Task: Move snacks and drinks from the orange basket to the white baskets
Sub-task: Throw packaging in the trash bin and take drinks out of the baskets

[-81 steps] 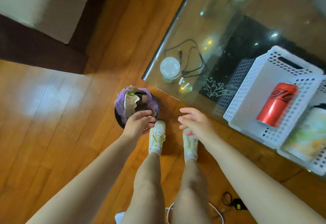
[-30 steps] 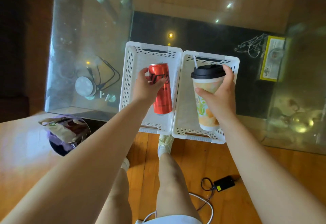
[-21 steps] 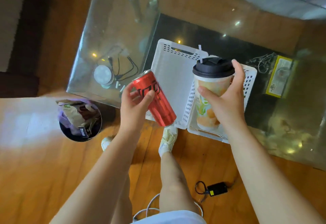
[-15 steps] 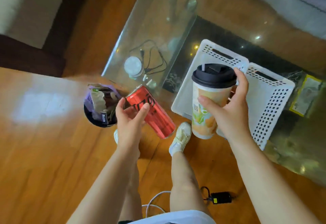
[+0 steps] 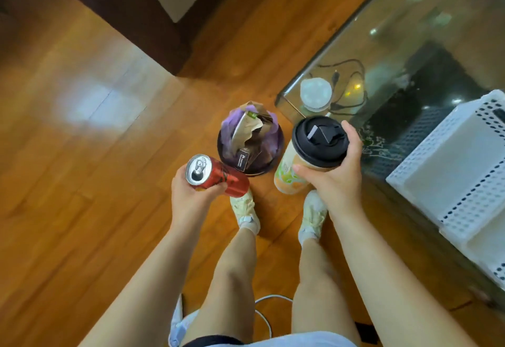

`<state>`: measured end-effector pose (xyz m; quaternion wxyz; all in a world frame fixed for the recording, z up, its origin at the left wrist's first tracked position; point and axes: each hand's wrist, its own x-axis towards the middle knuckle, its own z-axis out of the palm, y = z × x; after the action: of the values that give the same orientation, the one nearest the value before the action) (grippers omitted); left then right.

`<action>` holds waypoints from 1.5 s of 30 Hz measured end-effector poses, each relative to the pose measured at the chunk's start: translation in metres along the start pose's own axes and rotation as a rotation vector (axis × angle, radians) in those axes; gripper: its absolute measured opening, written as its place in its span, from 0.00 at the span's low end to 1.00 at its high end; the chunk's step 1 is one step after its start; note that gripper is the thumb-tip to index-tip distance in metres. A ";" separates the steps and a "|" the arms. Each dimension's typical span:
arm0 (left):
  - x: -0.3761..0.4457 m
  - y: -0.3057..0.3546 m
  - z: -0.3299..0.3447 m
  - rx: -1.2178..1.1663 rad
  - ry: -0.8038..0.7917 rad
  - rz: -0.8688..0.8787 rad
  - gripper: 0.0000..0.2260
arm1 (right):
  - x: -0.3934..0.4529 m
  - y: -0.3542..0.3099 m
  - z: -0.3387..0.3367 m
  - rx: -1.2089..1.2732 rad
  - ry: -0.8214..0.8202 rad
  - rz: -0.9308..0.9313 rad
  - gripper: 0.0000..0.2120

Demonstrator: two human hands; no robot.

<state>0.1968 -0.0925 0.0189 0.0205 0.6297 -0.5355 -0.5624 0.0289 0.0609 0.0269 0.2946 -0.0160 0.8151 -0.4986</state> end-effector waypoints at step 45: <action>-0.111 0.019 -0.042 -0.113 -0.222 -0.411 0.14 | -0.091 -0.032 -0.041 -0.403 -0.421 0.533 0.14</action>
<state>0.2383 -0.0475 0.1226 -0.1182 0.6578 -0.3625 -0.6496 0.0751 0.1067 0.1089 0.5653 0.0367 0.7941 -0.2205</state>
